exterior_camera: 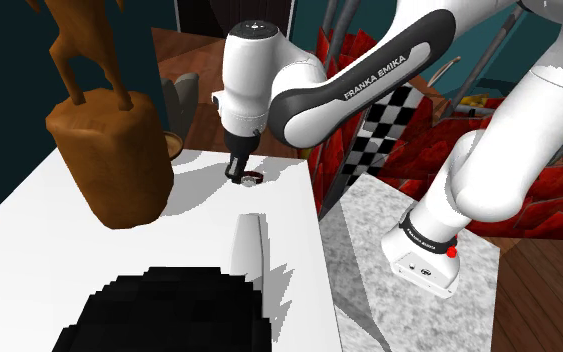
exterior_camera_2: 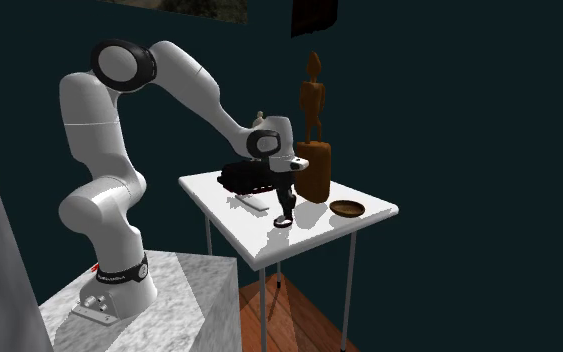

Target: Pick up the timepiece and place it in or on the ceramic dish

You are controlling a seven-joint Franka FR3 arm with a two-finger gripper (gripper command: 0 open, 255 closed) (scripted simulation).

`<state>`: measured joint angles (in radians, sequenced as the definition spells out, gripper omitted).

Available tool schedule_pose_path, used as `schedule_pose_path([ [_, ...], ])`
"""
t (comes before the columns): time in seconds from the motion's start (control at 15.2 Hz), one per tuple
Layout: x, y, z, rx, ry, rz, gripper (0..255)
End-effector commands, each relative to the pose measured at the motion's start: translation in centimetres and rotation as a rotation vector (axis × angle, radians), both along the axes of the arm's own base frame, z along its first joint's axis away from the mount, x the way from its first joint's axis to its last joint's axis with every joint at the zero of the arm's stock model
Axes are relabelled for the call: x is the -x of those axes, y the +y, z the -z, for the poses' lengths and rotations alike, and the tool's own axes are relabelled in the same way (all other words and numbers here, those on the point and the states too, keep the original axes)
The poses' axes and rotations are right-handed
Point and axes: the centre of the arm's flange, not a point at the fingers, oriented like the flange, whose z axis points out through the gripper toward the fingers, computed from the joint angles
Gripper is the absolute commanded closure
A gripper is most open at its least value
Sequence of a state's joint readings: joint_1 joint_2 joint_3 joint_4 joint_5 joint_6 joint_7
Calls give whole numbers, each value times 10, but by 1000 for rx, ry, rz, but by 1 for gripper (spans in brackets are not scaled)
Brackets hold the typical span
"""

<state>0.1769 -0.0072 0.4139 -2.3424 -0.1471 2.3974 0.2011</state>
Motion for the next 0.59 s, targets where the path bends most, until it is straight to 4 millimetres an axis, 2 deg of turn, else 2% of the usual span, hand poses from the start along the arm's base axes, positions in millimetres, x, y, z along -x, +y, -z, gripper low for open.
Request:
schedule_pose_path([
  [0.0, 0, 0, 0, 0, 0, 0, 255],
  [0.4, 0, 0, 0, 0, 0, 0, 255],
  [0.53, 0, 0, -11, 0, 0, 0, 255],
])
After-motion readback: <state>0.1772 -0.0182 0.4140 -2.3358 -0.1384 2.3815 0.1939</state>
